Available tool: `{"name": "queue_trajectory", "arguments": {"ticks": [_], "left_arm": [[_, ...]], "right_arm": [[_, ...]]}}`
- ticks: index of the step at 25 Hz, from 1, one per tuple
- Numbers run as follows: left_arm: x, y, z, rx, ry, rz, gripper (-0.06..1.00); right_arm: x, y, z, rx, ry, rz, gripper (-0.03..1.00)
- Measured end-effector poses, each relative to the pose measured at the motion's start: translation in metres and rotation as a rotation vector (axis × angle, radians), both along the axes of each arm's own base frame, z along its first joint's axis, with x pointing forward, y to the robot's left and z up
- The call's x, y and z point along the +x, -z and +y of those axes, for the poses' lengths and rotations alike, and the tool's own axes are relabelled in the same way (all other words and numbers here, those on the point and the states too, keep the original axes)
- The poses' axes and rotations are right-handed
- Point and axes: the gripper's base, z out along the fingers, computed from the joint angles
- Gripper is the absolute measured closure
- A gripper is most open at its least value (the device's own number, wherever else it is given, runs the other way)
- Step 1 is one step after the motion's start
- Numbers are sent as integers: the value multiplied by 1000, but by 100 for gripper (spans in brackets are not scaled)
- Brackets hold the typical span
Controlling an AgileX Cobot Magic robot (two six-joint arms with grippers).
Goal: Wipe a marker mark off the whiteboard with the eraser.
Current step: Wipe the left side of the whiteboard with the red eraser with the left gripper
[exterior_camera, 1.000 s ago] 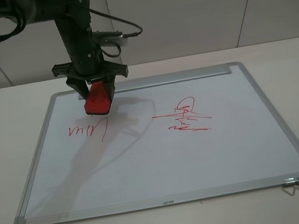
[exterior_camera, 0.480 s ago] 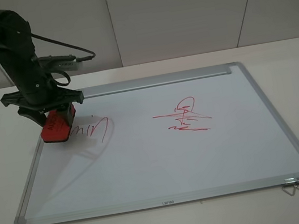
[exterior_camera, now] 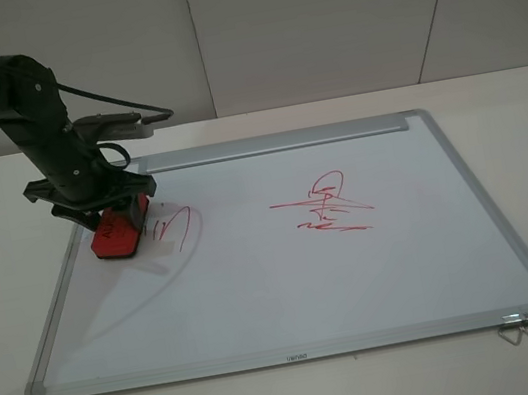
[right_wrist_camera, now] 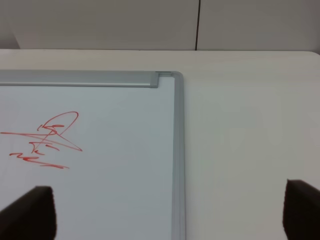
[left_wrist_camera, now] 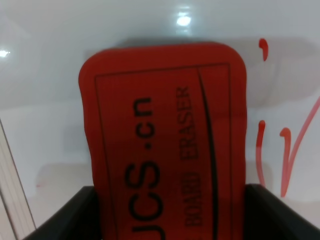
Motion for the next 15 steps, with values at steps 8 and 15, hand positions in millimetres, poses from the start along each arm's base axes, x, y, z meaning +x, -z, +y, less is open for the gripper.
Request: {"name": "queue_trajectory", "arguments": {"ticks": [8, 15], "left_arm": [[2, 16, -1, 0, 5, 26, 37], [5, 20, -23, 23, 128, 37, 37]], "right_arm": [[0, 0, 0, 0, 0, 0, 14], [0, 0, 0, 0, 0, 0, 14]]}}
